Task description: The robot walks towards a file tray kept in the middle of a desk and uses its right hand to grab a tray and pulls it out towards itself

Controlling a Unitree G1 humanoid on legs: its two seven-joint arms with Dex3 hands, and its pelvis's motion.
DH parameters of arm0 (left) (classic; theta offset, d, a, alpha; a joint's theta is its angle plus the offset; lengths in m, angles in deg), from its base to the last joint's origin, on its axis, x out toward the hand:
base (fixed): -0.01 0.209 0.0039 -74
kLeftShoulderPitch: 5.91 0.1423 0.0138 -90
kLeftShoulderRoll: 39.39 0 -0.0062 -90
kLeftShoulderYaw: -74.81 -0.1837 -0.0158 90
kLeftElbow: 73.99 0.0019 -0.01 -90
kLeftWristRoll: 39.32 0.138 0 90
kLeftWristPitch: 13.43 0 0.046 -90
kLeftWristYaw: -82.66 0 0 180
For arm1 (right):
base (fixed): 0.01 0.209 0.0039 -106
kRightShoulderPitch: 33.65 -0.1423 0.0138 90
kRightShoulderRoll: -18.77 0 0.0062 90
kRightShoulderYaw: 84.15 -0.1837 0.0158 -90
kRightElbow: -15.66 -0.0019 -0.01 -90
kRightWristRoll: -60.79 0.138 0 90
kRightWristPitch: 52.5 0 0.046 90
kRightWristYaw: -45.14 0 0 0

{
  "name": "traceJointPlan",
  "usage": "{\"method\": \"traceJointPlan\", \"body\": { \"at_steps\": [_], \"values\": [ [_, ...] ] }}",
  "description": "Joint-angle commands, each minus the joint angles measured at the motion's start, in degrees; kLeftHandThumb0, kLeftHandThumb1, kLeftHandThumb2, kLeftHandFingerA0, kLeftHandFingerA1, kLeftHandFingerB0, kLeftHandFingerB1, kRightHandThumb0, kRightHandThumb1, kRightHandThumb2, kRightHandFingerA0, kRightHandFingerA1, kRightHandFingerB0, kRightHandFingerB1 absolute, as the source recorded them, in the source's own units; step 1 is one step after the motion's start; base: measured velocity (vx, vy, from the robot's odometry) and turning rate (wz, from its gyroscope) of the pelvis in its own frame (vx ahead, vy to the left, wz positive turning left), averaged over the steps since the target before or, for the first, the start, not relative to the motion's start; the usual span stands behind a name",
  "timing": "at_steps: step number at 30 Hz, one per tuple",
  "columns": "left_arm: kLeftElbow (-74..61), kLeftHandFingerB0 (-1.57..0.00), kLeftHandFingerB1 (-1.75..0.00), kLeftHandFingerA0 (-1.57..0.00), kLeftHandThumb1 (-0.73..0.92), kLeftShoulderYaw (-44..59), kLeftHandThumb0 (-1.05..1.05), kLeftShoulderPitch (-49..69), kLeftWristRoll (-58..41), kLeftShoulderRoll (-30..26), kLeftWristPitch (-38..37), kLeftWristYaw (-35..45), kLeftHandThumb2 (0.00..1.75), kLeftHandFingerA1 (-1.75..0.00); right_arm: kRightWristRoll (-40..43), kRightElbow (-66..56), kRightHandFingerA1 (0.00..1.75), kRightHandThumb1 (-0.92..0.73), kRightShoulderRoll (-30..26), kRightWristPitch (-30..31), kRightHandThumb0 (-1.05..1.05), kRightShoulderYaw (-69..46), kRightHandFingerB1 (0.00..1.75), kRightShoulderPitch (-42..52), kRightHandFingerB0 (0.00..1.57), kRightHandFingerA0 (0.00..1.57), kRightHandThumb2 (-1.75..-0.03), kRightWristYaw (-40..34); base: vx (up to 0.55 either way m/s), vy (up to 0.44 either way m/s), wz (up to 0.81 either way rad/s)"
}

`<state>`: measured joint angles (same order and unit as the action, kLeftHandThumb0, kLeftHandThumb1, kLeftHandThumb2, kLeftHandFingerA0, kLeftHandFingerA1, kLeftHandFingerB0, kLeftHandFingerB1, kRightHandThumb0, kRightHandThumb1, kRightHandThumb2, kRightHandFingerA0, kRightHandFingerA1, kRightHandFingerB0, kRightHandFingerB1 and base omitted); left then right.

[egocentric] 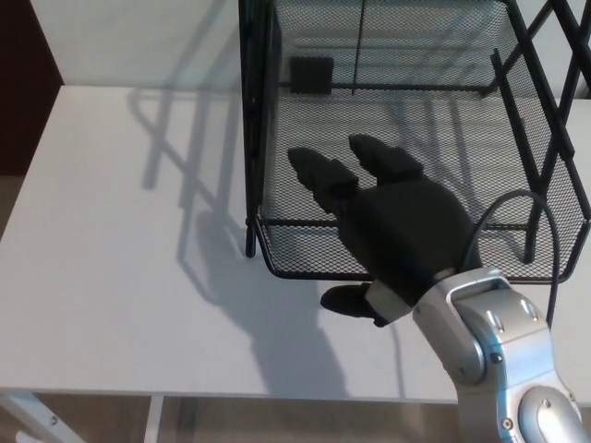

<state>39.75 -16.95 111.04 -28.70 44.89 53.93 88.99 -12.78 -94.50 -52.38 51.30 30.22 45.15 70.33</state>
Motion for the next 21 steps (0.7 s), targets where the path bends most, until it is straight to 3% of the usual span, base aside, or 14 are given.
{"method": "traceJointPlan", "body": {
  "at_steps": [1, 8, 15, 21],
  "values": [
    [-0.8, -0.41, -0.39, -0.49, 0.52, -0.4, -0.14, 1.3, 1.4, -2.2, 2.3, 1.5, 0.56, -0.45, -10.6, -6.1, 0.06, -0.44, 1.4, 6.8, -0.7, 0.4, 0.05, 0.5, 0.04, 0.0, -0.76, 10.4, 0.0, 0.0, 0.0],
    [0.3, -0.41, -0.39, -0.49, 0.51, -0.4, -0.15, 0.5, 1.4, -2.2, 2.7, 1.5, 0.56, -0.44, -12.3, -5.6, 0.1, -0.41, 1.1, 7.7, -0.65, -1.5, 0.04, -0.9, 0.0, 0.0, -0.74, 12.4, 0.0, 0.0, 0.0],
    [0.1, -0.4, -0.39, -0.49, 0.52, -0.6, -0.13, 0.6, 1.5, -2.1, 2.8, 1.5, 0.56, -0.44, -11.3, 0.7, 0.07, -0.43, 0.2, 9.3, -0.66, -2.9, 0.11, -0.9, 0.11, 0.0, -0.74, 10.6, 0.0, 0.0, 0.0],
    [-0.4, -0.41, -0.39, -0.5, 0.51, -0.5, -0.15, 0.3, 1.8, -2.2, 3.4, 1.5, 0.56, -0.44, -10.6, 2.6, 0.11, -0.42, 0.1, 10.4, -0.67, -2.8, 0.05, -0.2, 0.0, 0.0, -0.75, 10.6, 0.0, 0.0, 0.0]
  ]
}}
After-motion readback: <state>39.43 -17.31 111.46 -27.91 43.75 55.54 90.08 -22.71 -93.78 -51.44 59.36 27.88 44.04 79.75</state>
